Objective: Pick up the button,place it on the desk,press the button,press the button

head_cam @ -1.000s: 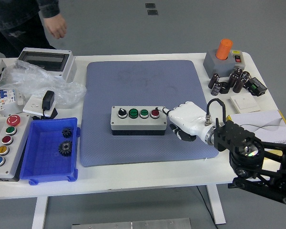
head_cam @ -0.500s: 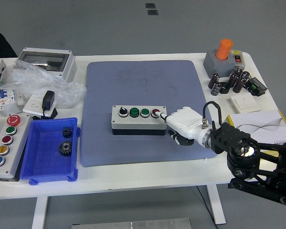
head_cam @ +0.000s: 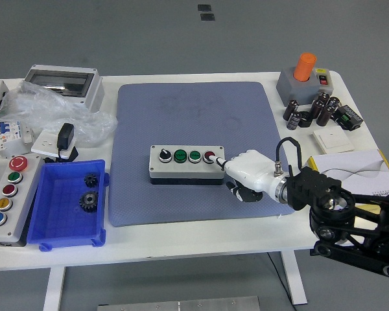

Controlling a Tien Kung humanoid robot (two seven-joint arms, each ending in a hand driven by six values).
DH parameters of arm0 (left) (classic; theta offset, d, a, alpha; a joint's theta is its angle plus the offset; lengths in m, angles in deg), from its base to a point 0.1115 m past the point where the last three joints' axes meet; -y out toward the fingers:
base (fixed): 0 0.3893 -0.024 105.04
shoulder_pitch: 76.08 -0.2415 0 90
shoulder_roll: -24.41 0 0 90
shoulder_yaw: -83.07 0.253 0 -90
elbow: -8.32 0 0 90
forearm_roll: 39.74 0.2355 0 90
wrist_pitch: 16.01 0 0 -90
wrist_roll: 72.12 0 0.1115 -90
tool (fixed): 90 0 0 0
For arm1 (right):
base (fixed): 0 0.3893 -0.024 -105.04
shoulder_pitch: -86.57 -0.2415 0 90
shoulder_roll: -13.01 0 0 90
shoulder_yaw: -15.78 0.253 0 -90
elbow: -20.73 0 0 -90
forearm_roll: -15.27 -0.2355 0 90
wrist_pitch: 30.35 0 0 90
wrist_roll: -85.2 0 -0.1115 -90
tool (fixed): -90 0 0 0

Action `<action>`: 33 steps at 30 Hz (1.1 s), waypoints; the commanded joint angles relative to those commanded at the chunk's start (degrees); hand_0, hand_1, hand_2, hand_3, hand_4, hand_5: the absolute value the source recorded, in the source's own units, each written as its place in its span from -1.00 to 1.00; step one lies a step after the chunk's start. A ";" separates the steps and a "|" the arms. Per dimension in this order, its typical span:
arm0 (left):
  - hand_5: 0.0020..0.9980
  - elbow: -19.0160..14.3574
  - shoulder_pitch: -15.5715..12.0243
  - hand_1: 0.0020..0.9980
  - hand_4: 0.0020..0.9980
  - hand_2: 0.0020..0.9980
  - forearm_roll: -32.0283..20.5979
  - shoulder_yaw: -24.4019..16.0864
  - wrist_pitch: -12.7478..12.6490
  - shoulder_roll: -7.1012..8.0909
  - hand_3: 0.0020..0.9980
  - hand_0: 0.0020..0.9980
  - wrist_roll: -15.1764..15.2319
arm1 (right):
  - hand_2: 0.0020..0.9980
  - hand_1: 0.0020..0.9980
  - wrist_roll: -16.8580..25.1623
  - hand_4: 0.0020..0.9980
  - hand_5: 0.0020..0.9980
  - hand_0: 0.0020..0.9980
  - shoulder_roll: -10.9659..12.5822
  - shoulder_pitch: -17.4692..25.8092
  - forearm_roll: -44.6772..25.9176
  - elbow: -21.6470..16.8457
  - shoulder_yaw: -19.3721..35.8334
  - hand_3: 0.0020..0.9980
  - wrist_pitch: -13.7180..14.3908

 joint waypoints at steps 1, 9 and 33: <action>-0.32 0.00 -0.03 0.26 0.13 0.18 0.00 0.00 -0.02 0.01 0.22 0.18 0.03 | -0.49 -0.15 0.09 -0.25 -1.00 -0.09 0.02 0.01 -0.74 0.06 0.18 0.88 -0.14; -0.32 0.01 -0.25 0.26 0.13 0.18 -0.02 -0.01 -0.13 0.00 0.22 0.18 0.13 | -0.52 -0.19 0.85 -0.25 -1.00 -0.12 0.53 -0.10 -6.02 -0.17 1.01 0.83 -0.68; -0.31 0.01 -0.13 0.27 0.13 0.18 0.07 0.11 -0.23 -0.04 0.22 0.18 -0.09 | 0.21 0.13 1.25 0.24 -0.56 0.08 -1.68 3.29 5.49 5.64 12.56 0.73 23.38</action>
